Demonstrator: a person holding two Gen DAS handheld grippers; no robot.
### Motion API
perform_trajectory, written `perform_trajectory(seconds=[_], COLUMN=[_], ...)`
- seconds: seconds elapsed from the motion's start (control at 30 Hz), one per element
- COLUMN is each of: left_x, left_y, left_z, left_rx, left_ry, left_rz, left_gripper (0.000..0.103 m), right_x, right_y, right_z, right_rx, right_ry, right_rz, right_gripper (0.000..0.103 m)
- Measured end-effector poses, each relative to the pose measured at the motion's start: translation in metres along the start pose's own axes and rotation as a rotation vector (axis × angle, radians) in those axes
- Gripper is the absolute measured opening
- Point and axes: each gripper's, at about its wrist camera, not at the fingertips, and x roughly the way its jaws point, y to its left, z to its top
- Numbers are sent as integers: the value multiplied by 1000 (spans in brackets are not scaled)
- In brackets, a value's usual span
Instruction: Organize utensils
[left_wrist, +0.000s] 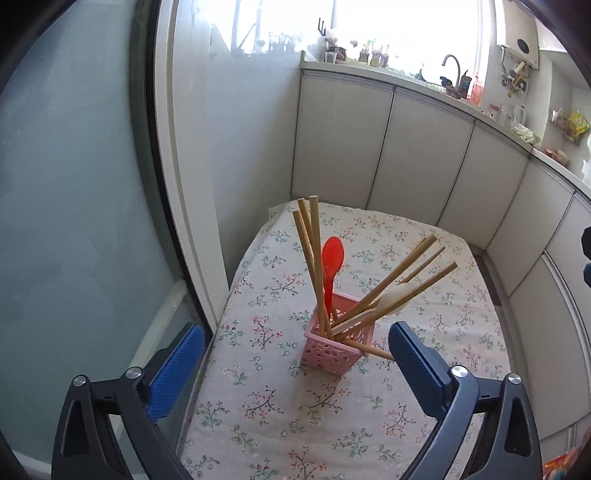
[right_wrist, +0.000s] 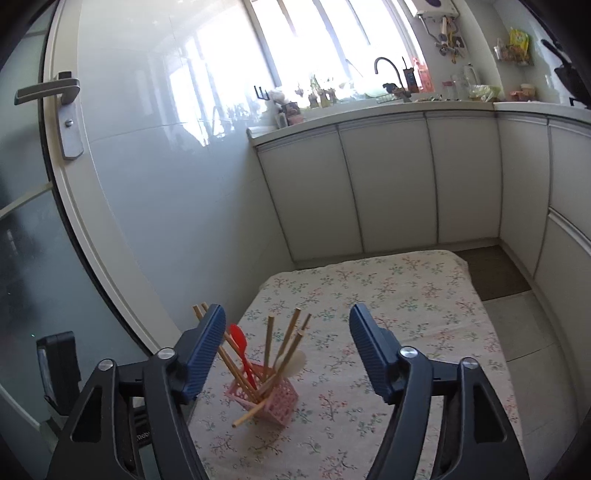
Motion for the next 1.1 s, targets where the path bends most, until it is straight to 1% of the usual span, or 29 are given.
perform_trajectory(seconds=[0.07,0.13,0.27,0.33,0.37,0.47,0.6,0.7,0.8,0.93,1.1], left_x=[-18,-35,-75,-90,-97,-108,-114,-115,-115,-113,-110], left_y=[-9,-17,-29,-35,-37,-43,-50,-54,-56,-55,-54], left_z=[0,0,-9,-16,-19,-28,-34,-36,-39,-39,-39], left_rx=[11,31,65,82,90,103,118,126,131,129,128], left_ry=[-4,-13,-80,-110,-128,-151,-157,-154,-148,-142,-138], left_rz=[11,12,45,37,24,9,-7,-11,-16,-22,-28], left_gripper=[103,103,103,103,103,103,103,103,103,103,103], right_x=[-24,-48,-89,-111,-121,-148,-159,-160,-154,-144,-141], right_y=[-5,-10,-14,-17,-19,-24,-26,-24,-22,-24,-24], right_z=[0,0,-5,-10,-12,-21,-25,-28,-31,-31,-31], right_rx=[-3,2,-29,-35,-33,-25,-57,-84,-100,-92,-84], right_ry=[12,17,76,83,73,45,43,45,67,90,91], right_rz=[-61,-120,-259,-324,-340,-349,-389,-400,-394,-388,-379], right_gripper=[92,96,100,103,103,103,103,103,103,103,103])
